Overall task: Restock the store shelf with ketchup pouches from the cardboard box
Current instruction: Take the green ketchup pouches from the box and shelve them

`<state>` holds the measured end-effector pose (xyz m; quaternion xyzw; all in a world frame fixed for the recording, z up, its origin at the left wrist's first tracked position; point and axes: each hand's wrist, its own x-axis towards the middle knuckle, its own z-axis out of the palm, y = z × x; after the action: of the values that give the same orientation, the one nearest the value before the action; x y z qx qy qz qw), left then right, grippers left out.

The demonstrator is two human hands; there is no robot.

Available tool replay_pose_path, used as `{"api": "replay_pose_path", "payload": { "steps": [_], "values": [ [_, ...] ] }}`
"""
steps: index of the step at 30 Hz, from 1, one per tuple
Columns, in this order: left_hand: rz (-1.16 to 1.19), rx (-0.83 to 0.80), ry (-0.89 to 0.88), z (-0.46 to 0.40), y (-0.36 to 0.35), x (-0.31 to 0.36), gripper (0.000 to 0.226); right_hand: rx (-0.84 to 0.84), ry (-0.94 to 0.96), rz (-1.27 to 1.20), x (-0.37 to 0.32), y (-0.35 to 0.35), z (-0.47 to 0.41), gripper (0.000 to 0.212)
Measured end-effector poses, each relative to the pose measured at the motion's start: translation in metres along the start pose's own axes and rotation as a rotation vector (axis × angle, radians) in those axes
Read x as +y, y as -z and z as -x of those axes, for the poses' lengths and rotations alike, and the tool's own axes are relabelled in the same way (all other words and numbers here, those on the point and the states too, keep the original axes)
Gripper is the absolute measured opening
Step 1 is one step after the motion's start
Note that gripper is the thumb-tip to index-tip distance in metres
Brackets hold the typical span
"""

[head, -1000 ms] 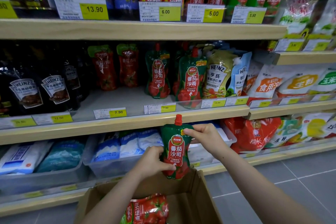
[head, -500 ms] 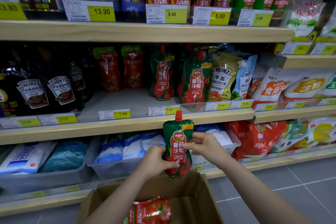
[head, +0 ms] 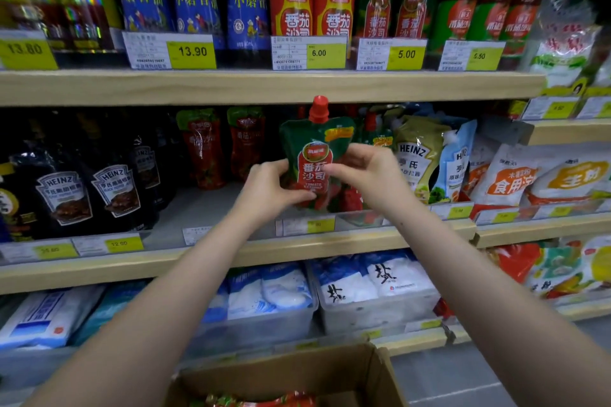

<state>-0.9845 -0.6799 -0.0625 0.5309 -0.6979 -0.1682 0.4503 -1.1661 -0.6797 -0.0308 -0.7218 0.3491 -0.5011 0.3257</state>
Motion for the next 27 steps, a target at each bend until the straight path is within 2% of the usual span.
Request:
{"api": "replay_pose_path", "payload": {
  "steps": [3,7,10,13,15,20,23,27],
  "values": [
    [-0.025,0.001,0.050,-0.010,-0.007,-0.019,0.044,0.016,-0.029,0.039,0.020,-0.011,-0.009,0.018],
    [-0.114,-0.116,0.124,-0.016,-0.022,-0.045,0.041,0.031,-0.159,0.049,0.050,-0.027,-0.017,0.022],
    [-0.051,-0.130,0.152,-0.018,-0.030,-0.057,0.047,0.144,-0.253,0.127,0.063,-0.035,-0.022,0.032],
    [-0.043,-0.125,0.157,-0.020,-0.032,-0.062,0.051,0.237,-0.218,0.162,0.069,-0.041,-0.021,0.023],
    [-0.037,-0.128,0.144,-0.020,-0.032,-0.061,0.052,0.243,-0.170,0.201,0.070,-0.043,-0.015,0.021],
    [-0.048,-0.029,0.135,-0.014,-0.028,-0.064,0.060,0.033,-0.150,0.379,0.070,-0.040,0.011,0.008],
    [-0.111,-0.021,0.162,-0.015,-0.024,-0.067,0.056,-0.093,-0.166,0.534,0.069,-0.033,0.016,0.022],
    [-0.095,-0.052,0.172,-0.024,-0.026,-0.067,0.043,-0.152,-0.202,0.644,0.067,-0.037,0.009,0.031]
  ]
}}
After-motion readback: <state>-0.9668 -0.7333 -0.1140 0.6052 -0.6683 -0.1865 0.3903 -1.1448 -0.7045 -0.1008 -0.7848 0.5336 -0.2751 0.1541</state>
